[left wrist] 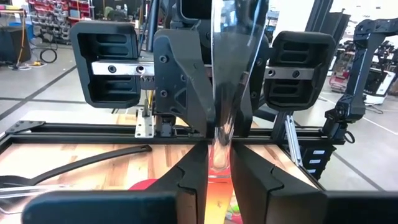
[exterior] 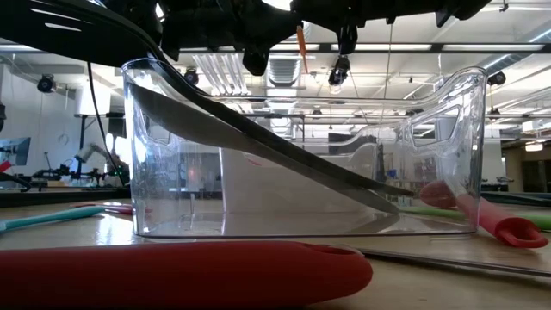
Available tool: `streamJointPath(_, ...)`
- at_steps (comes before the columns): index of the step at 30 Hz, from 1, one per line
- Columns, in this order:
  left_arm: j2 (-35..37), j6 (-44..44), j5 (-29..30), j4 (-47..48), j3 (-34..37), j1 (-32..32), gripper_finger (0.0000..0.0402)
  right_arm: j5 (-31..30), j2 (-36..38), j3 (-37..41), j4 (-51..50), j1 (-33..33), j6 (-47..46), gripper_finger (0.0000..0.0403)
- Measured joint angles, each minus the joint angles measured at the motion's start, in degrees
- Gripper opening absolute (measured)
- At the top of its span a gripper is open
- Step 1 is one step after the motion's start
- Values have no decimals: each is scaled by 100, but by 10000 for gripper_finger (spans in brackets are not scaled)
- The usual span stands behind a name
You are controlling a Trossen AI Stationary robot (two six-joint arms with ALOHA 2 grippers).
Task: Pick & Place Kitchen Items
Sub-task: Put the orange spatula into the white bin
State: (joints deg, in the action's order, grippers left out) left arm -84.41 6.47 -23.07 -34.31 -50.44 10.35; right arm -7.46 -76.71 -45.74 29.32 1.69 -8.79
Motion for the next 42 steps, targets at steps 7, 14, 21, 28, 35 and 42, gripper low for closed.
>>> streamJointPath(7,114,147,0,367,-1,41,74,0,11,0,-46,0,-2,21)
streamJointPath(14,806,-243,680,1841,7,68,136,0,96,-139,-696,0,-28,21)
streamJointPath(21,1749,-708,1724,3059,10,68,202,25,-243,-473,-1944,-147,-449,21)
streamJointPath(28,2412,-838,1875,3349,10,68,206,445,-1011,-714,-2001,-353,-653,21)
streamJointPath(35,2976,-936,1896,3493,11,70,206,492,-1705,-1041,-2226,-358,-734,21)
streamJointPath(42,3255,-983,2011,3673,10,81,206,494,-2166,-1166,-2708,-489,-863,21)
